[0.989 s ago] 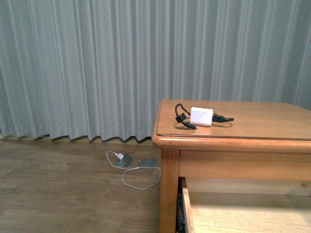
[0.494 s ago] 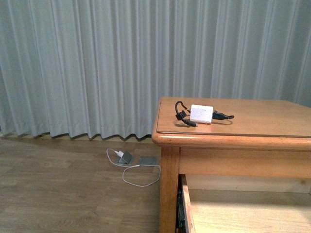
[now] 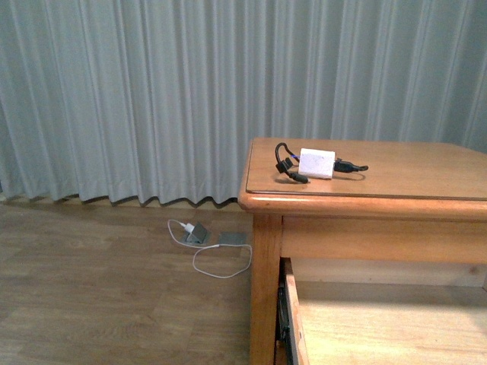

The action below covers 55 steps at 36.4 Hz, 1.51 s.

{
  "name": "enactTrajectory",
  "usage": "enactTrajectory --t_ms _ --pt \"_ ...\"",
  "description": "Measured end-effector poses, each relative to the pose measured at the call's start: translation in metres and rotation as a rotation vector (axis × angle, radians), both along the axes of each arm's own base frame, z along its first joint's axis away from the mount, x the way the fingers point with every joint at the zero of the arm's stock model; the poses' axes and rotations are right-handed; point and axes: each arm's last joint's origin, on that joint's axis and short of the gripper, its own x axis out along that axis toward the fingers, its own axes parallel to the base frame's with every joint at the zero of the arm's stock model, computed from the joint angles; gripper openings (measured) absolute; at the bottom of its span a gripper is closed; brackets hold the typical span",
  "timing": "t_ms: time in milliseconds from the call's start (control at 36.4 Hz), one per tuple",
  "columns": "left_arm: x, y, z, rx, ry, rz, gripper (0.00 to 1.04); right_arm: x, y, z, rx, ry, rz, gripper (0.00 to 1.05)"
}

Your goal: Put charger into drawer

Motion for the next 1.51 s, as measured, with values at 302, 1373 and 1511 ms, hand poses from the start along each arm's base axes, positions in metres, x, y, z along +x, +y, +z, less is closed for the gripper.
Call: enactTrajectory --t_ms 302,1373,1511 --pt "0.084 -0.041 0.036 0.151 0.003 -0.309 0.98 0.000 0.000 0.000 0.000 0.000 0.000 0.96" --pt "0.287 -0.183 0.040 0.212 -0.151 -0.791 0.98 0.000 0.000 0.000 0.000 0.000 0.000 0.96" --pt "0.297 -0.190 0.029 0.189 -0.139 -0.829 0.98 0.000 0.000 0.000 0.000 0.000 0.000 0.96"
